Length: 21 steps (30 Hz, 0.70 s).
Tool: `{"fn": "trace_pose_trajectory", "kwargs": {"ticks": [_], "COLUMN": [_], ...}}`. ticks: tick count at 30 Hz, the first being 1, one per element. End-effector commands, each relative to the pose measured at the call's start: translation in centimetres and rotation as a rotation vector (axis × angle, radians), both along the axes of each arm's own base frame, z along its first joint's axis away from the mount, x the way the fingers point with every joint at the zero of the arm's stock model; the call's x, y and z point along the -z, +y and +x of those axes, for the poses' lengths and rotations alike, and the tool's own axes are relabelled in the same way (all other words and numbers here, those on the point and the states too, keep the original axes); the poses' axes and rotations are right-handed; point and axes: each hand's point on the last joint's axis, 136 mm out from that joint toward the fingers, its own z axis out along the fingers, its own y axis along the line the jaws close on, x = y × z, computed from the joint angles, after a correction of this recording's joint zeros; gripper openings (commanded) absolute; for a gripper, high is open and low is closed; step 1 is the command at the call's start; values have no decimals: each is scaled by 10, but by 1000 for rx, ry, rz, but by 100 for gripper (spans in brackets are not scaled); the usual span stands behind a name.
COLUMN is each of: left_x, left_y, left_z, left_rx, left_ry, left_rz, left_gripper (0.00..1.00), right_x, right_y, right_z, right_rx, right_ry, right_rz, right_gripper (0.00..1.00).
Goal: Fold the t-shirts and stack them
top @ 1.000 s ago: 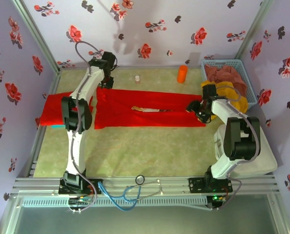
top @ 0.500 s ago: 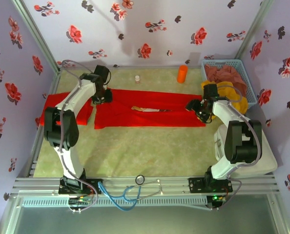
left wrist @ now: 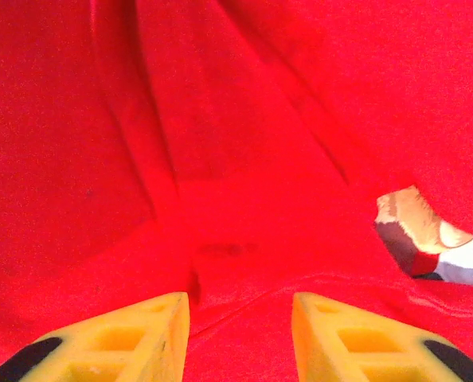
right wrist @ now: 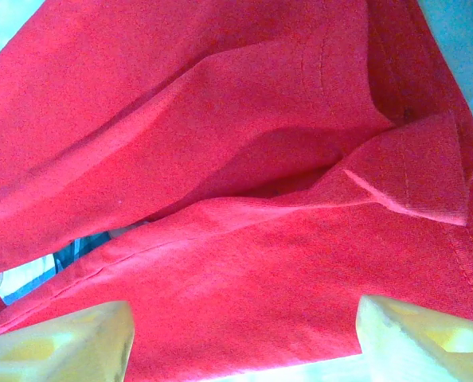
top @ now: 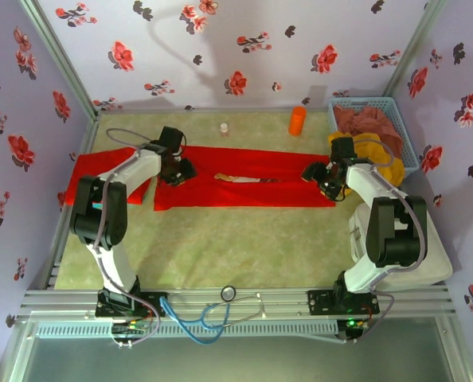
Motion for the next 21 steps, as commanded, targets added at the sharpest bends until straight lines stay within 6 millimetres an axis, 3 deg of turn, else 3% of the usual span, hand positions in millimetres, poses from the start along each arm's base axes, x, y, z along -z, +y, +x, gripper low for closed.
{"fn": "trace_pose_trajectory", "kwargs": {"ticks": [1,12,21], "left_x": [13,25,31], "left_y": [-6,15,2], "left_z": [6,-12,-2], "left_rx": [-22,-45,-43], "left_ry": [10,60,46], "left_rz": [-31,70,22], "left_gripper": [38,38,35], "right_x": [1,1,6], "right_y": [1,0,1], "right_z": [-8,-7,-10], "right_rx": [-20,-21,-18], "right_ry": [16,15,28], "right_rz": [-14,-16,-11], "right_gripper": [74,74,73]}}
